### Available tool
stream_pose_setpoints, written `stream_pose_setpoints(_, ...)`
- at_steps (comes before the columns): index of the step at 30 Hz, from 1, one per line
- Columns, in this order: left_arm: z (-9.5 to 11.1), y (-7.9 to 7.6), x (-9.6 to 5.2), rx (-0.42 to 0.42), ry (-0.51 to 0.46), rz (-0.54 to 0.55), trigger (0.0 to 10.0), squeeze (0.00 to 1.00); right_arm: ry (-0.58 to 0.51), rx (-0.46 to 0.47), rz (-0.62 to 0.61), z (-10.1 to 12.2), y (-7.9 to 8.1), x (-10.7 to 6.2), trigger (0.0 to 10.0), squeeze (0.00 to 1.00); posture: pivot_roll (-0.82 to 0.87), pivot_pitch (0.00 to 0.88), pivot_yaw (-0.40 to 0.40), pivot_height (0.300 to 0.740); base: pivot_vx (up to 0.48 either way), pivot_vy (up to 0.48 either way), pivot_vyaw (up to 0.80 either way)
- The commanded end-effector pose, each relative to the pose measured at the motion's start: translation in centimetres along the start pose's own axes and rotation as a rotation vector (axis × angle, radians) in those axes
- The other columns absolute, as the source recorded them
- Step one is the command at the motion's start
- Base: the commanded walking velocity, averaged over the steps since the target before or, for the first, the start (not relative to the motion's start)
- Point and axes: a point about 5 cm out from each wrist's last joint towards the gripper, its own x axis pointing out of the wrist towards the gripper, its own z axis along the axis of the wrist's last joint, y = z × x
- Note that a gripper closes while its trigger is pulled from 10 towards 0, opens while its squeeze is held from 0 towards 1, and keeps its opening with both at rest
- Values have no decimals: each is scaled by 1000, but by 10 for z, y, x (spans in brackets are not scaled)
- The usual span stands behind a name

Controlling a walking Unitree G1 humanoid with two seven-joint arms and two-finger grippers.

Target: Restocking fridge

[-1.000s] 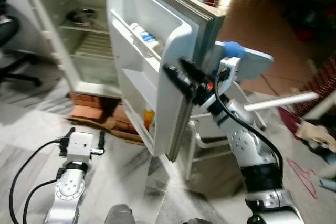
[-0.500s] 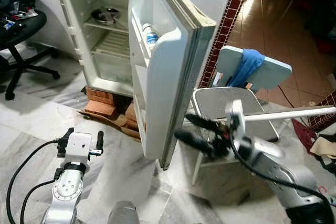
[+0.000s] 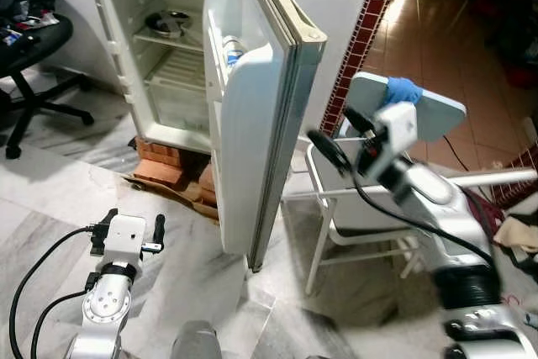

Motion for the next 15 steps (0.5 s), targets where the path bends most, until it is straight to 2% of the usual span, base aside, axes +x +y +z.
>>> stream_pose_setpoints(1, -1, -1, 0, 11, 0, -12, 10000, 0, -34, 45, 39, 9, 10, 6, 10000, 0, 149, 0, -61, 740, 0, 0, 0)
stream_pose_setpoints(5, -1, -1, -1, 10, -4, -11, 10000, 0, -72, 205, 267, 15, 54, 12, 10000, 0, 153, 0, -64, 740, 0, 0, 0)
stream_pose_setpoints(7, -1, -1, -1, 9, -4, -11, 10000, 0, -79, 247, 349, 17, 68, 11, 10000, 0, 151, 0, -65, 740, 0, 0, 0)
stream_pose_setpoints(8, -1, -2, -1, 8, -4, -12, 10000, 0, -97, 359, 507, 24, 85, 0, 10000, 0, 151, 0, -65, 740, 0, 0, 0)
stream_pose_setpoints(9, -1, -2, -1, 8, -4, -12, 10000, 0, -97, 359, 507, 24, 85, 0, 10000, 0, 151, 0, -65, 740, 0, 0, 0)
stream_pose_setpoints(11, -1, -2, -1, 10, -6, -15, 10000, 0, -76, 392, 615, 24, 97, -11, 10000, 0, 143, 0, -61, 740, 0, 0, 0)
stream_pose_setpoints(15, 0, -3, 0, 9, -7, -18, 10000, 0, -51, 392, 584, 20, 94, -12, 10000, 0, 138, 0, -58, 740, 0, 0, 0)
